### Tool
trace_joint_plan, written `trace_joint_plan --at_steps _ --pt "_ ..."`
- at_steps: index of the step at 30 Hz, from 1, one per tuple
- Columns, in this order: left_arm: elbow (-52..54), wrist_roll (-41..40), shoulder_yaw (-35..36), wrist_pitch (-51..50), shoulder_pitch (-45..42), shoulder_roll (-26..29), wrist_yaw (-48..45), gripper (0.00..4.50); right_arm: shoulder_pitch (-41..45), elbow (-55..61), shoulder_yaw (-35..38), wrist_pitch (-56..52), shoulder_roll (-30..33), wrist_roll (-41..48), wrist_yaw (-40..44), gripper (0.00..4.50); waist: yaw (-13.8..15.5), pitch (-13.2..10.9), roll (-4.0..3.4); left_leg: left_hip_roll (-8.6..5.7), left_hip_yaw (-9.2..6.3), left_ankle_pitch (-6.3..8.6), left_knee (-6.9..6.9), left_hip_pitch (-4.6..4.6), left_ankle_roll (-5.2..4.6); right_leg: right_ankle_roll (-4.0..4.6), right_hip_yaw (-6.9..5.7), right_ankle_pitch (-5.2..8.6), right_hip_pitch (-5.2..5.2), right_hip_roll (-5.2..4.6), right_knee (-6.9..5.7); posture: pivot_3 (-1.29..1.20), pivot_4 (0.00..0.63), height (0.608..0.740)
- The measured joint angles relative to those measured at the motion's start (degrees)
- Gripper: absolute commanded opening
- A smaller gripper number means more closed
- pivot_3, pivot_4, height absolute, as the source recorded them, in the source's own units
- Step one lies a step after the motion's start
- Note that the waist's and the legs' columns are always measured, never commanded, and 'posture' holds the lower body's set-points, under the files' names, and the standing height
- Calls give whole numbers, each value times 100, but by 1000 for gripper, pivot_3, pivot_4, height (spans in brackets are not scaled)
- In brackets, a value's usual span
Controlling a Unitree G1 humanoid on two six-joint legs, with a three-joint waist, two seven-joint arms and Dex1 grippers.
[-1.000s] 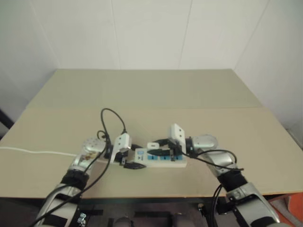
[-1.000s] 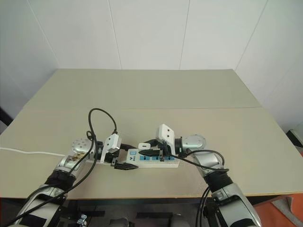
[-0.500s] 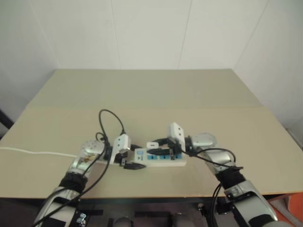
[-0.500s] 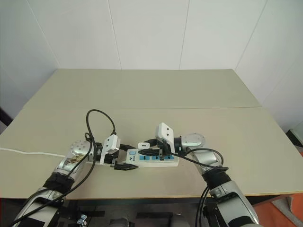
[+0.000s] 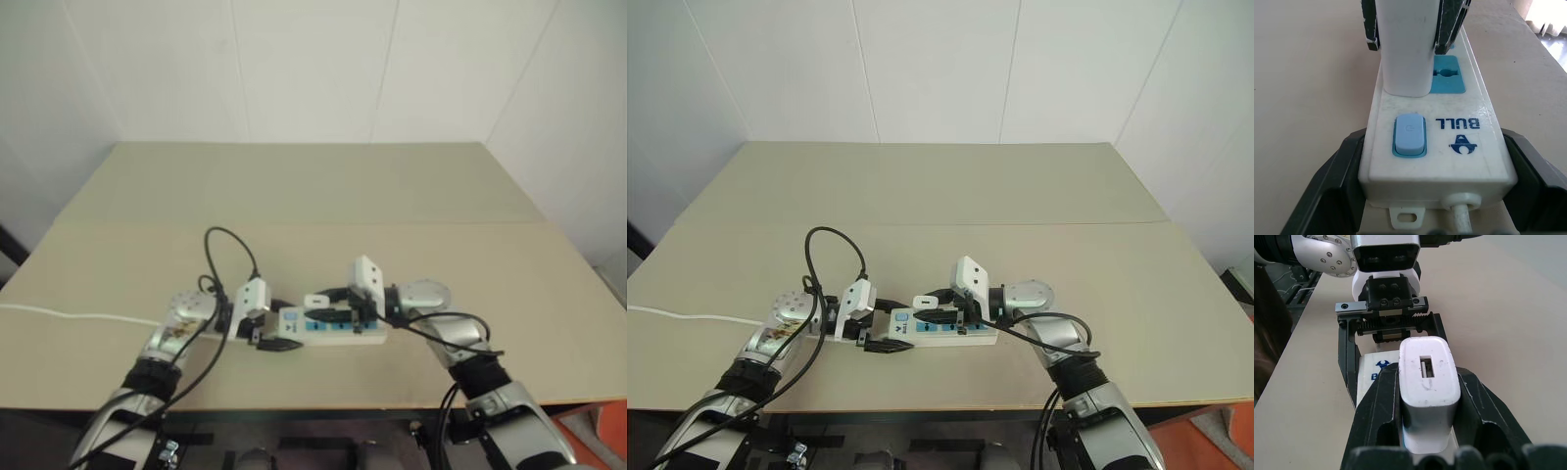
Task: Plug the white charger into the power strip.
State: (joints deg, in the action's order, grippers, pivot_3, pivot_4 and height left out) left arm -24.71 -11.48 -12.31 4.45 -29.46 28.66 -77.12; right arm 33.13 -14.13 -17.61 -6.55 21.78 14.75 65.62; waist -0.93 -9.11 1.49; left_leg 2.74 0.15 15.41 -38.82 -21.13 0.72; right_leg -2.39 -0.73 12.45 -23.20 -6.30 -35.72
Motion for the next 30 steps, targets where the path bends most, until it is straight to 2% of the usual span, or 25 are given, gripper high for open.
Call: trace_joint_plan --at_steps 3,8,9,14,16,18,25,28,30 --pt "11 0 -2 -6 3 0 15 3296 -54 -31 -33 -138 62 -55 42 2417 6 -1 0 0 0 0 0 -2 0 0 -1 0 -1 0 2 0 150 740" --pt "20 -12 13 -13 20 11 19 3296 -49 -27 -34 -156 90 -122 69 4252 0 -2 -1 0 1 0 0 -2 0 0 0 0 -2 0 0 0 150 740" --pt "20 -13 13 -15 20 11 19 3296 -46 -29 -35 -156 89 -130 68 4487 -2 -2 -1 0 1 0 0 -1 0 0 0 0 -2 0 0 0 150 740" --pt "20 -13 15 -30 20 11 19 3296 -32 -35 -4 -161 59 -169 69 4487 -3 -2 -1 0 1 0 0 -1 0 0 0 0 -2 0 0 0 150 740" --pt "20 -16 18 -59 20 11 21 4033 -22 -22 18 -187 47 -164 71 4500 -4 -2 -1 0 1 0 0 -1 0 0 0 0 -2 0 0 0 150 740" --pt "11 -12 86 -66 20 8 141 4459 -10 -10 50 -259 54 -158 69 4500 2 -3 0 0 0 0 0 -2 0 0 0 0 -4 0 -1 0 150 740" --pt "85 -221 369 -195 -31 19 136 4459 -14 164 292 -641 464 -39 160 4500 36 -23 -3 0 0 0 -2 -32 0 0 -3 0 -23 -1 6 0 150 740" --pt "525 -481 479 -416 -33 90 8 4459 -25 455 558 -858 743 78 184 4500 25 -29 -2 0 0 -2 -13 -108 2 3 1 -3 -106 0 -16 0 150 740" --pt "918 -704 493 -697 -25 262 -155 4459 -40 677 744 -968 953 218 224 4500 24 -32 -2 0 -1 -2 -12 -114 3 4 -2 -4 -112 0 -22 0 150 740"
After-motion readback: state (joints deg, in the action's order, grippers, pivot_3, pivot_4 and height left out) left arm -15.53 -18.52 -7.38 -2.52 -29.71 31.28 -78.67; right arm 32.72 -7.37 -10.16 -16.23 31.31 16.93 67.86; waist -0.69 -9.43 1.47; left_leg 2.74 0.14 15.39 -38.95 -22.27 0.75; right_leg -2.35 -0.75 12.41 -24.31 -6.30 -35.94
